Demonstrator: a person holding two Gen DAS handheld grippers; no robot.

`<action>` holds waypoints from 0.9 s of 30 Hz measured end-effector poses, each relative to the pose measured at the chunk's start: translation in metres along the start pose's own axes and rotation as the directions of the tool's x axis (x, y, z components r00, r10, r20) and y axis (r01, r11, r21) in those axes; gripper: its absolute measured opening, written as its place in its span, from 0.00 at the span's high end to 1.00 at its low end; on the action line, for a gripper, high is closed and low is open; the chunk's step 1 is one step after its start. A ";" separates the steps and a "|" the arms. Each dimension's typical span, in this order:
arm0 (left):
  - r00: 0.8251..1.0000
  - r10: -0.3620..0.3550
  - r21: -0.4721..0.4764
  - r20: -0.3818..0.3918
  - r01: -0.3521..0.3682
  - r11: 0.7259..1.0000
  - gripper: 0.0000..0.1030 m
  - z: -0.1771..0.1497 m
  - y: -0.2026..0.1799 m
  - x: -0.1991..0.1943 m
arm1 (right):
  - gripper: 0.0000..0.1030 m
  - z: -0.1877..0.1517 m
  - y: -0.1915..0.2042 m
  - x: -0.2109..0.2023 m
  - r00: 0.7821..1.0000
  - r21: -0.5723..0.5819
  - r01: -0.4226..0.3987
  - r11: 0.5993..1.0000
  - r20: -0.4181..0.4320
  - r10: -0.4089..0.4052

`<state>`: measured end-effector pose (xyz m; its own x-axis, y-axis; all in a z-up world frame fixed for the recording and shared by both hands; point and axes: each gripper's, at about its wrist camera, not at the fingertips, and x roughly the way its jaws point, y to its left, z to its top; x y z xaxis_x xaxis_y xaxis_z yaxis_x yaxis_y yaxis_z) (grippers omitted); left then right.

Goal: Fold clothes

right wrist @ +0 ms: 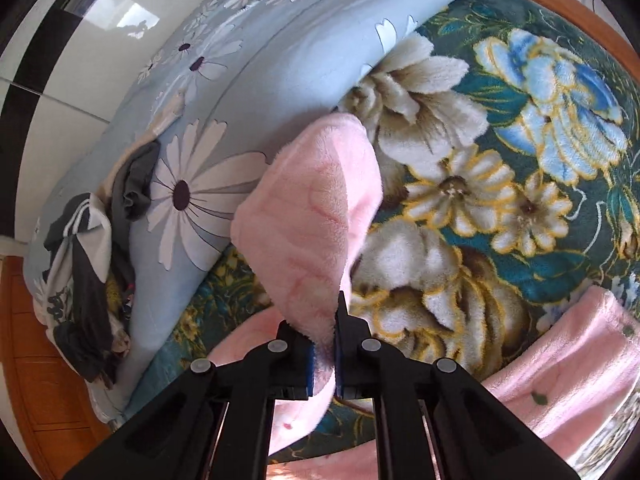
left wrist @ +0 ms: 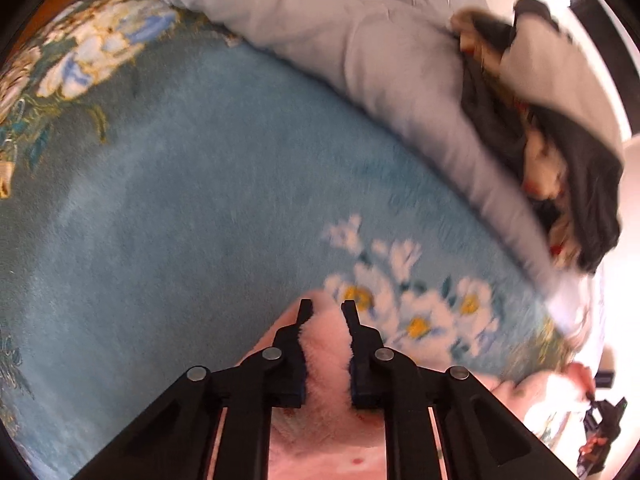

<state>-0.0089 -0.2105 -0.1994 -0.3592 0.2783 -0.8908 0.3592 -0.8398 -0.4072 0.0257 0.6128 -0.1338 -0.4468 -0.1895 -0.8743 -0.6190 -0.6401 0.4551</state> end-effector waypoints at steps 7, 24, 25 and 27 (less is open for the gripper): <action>0.964 -0.124 0.003 0.236 0.127 0.992 0.87 0.024 -0.003 -0.068 | 0.94 0.025 0.053 -0.079 0.927 -0.150 -0.294 0.944 0.194 0.319; 0.994 0.036 -0.107 0.106 -0.025 0.994 0.86 0.057 0.007 -0.007 | 0.94 -0.018 -0.113 0.016 0.998 0.200 -0.004 0.980 0.059 -0.008; 0.994 0.041 -0.101 0.100 -0.031 0.994 0.86 0.060 0.005 -0.003 | 0.94 -0.016 -0.109 0.015 0.998 0.184 0.005 0.983 0.060 -0.016; 0.995 0.075 -0.090 0.060 -0.069 0.993 0.83 0.065 0.001 0.009 | 0.94 -0.012 -0.103 0.015 0.998 0.155 0.031 0.987 0.057 -0.041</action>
<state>-0.0672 -0.2392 -0.1945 -0.3822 0.1864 -0.9051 0.4596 -0.8114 -0.3611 0.0906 0.6668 -0.1960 -0.4574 -0.1206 -0.8811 -0.7252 -0.5228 0.4480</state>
